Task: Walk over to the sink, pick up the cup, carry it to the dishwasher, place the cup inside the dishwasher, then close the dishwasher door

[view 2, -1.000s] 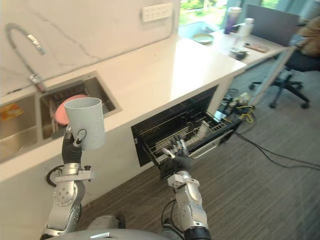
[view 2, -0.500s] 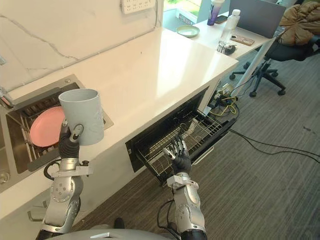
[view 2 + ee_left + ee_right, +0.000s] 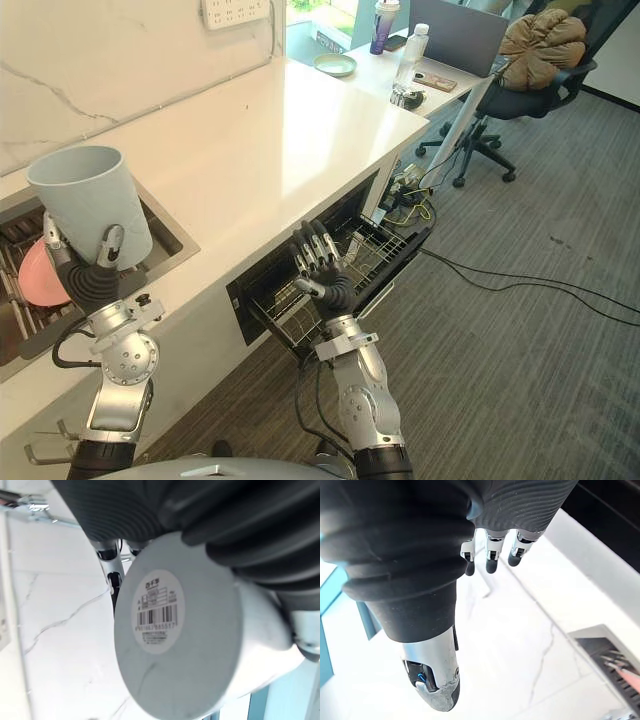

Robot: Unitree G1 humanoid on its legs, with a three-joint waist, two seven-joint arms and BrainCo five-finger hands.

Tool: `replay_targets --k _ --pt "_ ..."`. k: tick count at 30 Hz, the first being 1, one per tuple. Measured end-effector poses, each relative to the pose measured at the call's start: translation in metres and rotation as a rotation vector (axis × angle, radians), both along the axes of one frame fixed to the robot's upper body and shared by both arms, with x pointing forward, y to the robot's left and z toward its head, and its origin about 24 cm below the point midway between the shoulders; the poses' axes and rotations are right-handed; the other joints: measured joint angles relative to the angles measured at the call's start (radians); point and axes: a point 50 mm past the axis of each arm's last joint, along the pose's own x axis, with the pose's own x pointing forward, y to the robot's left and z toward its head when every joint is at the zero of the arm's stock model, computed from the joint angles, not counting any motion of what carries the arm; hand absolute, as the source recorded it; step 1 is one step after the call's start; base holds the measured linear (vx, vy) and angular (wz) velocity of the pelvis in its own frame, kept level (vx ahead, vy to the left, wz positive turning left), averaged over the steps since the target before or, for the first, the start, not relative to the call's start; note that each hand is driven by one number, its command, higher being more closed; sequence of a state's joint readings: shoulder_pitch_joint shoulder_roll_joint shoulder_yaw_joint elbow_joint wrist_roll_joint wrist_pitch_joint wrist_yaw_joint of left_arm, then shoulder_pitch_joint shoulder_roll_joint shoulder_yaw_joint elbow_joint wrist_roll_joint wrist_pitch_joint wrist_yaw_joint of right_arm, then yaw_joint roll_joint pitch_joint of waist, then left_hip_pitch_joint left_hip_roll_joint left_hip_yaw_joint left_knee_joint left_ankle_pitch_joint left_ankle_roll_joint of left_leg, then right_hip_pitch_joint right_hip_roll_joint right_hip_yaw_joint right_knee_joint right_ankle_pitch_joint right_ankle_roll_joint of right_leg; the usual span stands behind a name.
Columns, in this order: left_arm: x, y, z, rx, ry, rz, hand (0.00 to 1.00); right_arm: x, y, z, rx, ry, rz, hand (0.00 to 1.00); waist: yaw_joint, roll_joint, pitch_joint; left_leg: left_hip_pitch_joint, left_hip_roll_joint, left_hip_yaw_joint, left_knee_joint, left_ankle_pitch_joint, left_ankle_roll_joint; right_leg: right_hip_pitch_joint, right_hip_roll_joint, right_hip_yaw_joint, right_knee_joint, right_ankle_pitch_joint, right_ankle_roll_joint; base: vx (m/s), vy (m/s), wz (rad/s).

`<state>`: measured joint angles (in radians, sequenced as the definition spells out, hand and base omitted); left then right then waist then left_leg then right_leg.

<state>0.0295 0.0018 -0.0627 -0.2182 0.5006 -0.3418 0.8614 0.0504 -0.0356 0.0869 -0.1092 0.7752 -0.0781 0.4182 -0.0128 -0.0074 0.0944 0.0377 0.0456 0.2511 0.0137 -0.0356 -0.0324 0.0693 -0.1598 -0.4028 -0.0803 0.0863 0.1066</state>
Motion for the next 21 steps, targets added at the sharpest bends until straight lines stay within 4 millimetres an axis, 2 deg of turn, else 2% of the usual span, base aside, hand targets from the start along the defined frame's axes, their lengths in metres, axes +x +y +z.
replay_targets --k 3,5,6,8,13,18,19,21 --pt "0.008 -0.005 0.003 0.124 -0.023 0.107 1.00 0.006 0.021 0.010 0.081 -0.010 0.150 0.00 0.000 -0.001 -0.001 0.001 -0.001 0.006 0.000 0.000 0.001 -0.002 -0.001 -0.019 0.000 0.010 -0.003 -0.04 0.015 -0.07" --pt "0.014 -0.007 0.000 0.203 0.005 0.157 1.00 0.008 0.039 0.019 0.132 -0.020 0.249 0.00 0.003 -0.002 -0.001 0.001 -0.001 0.015 -0.001 0.001 0.002 -0.008 -0.001 -0.016 0.000 0.013 -0.005 -0.06 0.013 -0.14" --pt "0.017 -0.007 -0.003 0.248 0.024 0.184 1.00 0.010 0.056 0.026 0.147 -0.023 0.319 0.00 0.006 -0.002 -0.002 -0.001 0.000 0.024 -0.002 0.001 0.003 -0.017 0.000 -0.010 0.000 0.018 -0.009 -0.06 0.009 -0.18" --pt "0.019 -0.009 -0.007 0.299 0.049 0.207 1.00 0.012 0.067 0.033 0.162 -0.022 0.354 0.00 0.012 -0.003 -0.002 -0.001 0.000 0.026 -0.003 0.002 0.004 -0.022 0.001 -0.007 0.000 0.021 -0.010 -0.06 0.010 -0.12" --pt "0.022 -0.011 -0.012 0.364 0.075 0.237 1.00 0.016 0.081 0.042 0.171 0.012 0.396 0.00 0.017 -0.015 -0.014 -0.008 -0.001 0.028 -0.002 0.007 0.006 -0.030 0.001 -0.004 0.000 0.025 -0.013 -0.01 0.005 -0.01" --pt "0.028 -0.034 -0.016 0.422 0.085 0.126 1.00 0.016 0.100 0.046 0.125 0.065 0.420 0.00 0.022 -0.015 -0.015 -0.013 -0.003 0.023 0.000 0.011 0.008 -0.032 0.000 -0.009 0.000 0.028 -0.014 -0.01 0.006 0.02" --pt "0.028 -0.043 -0.016 0.449 0.087 0.090 1.00 0.017 0.104 0.046 0.112 0.093 0.408 0.00 0.024 -0.015 -0.015 -0.017 -0.004 0.019 0.000 0.014 0.009 -0.032 -0.001 -0.015 0.000 0.028 -0.014 -0.02 0.015 0.08" --pt "0.028 -0.049 -0.017 0.458 0.090 0.065 1.00 0.017 0.104 0.045 0.108 0.111 0.395 0.00 0.026 -0.015 -0.015 -0.018 -0.005 0.017 0.000 0.016 0.009 -0.031 -0.001 -0.017 0.000 0.028 -0.014 -0.02 0.011 0.07"
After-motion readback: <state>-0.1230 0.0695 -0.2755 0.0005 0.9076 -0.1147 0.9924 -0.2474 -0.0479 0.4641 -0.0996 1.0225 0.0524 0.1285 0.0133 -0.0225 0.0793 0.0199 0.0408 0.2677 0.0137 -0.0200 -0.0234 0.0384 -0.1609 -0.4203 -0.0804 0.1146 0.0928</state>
